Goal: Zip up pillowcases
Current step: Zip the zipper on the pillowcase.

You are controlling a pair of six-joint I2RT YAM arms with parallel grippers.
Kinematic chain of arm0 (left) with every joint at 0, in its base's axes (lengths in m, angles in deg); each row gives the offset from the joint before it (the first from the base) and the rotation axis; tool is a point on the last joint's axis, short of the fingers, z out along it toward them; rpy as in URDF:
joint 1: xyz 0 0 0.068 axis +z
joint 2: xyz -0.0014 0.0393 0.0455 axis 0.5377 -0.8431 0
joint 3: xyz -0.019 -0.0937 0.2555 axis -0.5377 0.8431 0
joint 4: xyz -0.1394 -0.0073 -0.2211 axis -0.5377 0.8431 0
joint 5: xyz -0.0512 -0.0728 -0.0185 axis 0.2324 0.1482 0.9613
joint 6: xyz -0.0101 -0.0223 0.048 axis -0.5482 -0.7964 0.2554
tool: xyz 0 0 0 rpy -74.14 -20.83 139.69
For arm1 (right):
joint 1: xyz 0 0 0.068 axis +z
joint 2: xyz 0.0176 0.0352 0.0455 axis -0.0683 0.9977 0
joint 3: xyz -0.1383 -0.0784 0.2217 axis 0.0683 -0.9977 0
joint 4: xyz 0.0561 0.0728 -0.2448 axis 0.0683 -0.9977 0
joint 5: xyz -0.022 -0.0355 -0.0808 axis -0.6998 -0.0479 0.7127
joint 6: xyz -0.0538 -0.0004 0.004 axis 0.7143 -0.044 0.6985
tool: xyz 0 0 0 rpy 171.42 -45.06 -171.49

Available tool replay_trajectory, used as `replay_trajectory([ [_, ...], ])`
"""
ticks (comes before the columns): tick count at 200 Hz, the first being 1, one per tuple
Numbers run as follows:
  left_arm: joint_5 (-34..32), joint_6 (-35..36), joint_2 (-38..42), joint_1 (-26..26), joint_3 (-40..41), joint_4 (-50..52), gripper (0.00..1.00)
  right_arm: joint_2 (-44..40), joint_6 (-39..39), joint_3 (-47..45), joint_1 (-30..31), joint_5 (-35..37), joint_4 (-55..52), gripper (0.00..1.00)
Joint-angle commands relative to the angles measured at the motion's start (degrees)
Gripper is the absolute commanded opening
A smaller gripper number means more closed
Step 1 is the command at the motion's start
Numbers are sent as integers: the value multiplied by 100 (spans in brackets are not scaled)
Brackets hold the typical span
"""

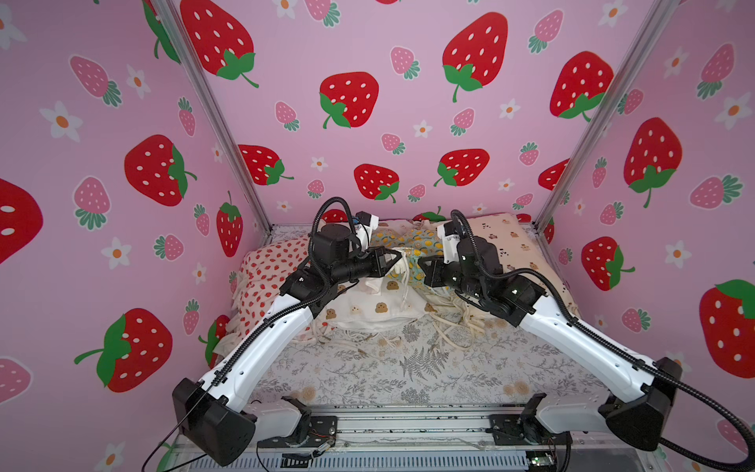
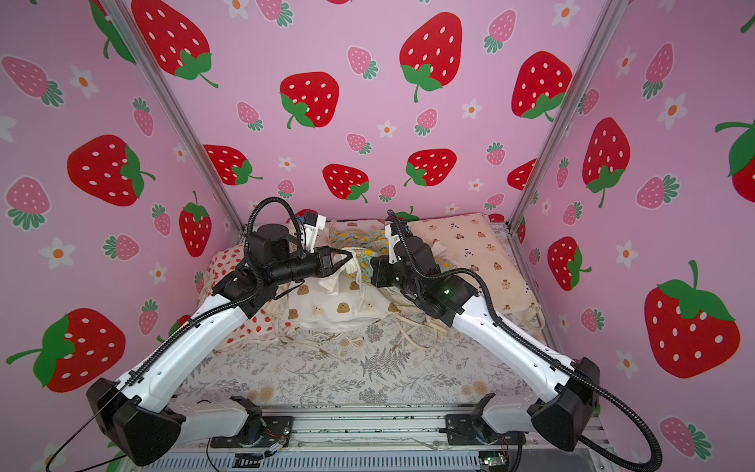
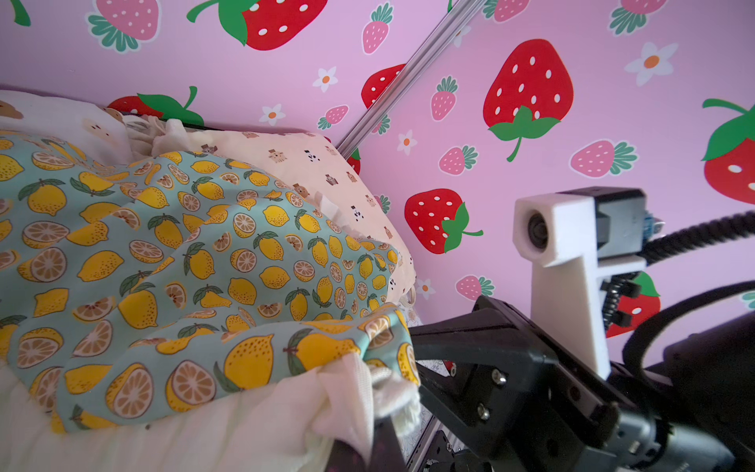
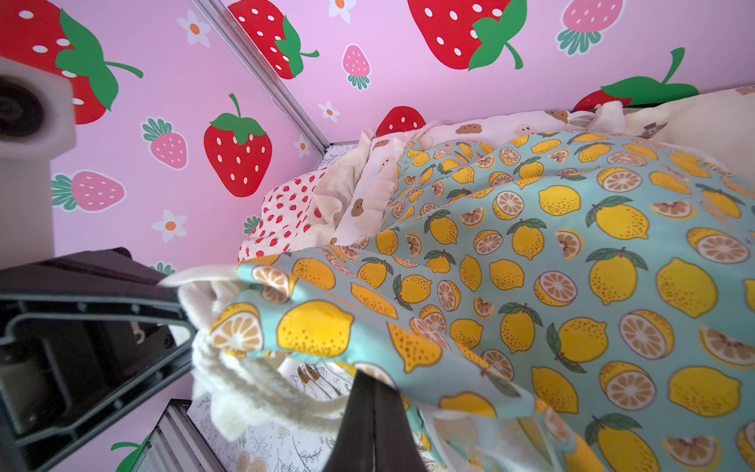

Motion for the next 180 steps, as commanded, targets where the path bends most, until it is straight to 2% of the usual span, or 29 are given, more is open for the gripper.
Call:
replay_trajectory([
  [1,-59,-55,188,38,-1,-227,0,-145,-154,-41,-69,-169,-160,1],
  [35,-39,-153,278,112,45,-242,0,-145,-280,-6,-162,-659,-366,0],
  [74,425,-596,371,314,192,-506,0,-178,-447,-7,-319,-1259,-540,0],
  [107,397,-590,613,401,223,-322,0,-242,-541,-8,-494,-1593,-825,0],
  [147,296,-790,834,623,344,-373,0,-242,-536,-23,-553,-1707,-1108,0],
  [180,-62,-840,924,813,315,-216,0,-295,-510,-103,-633,-1616,-1376,0],
])
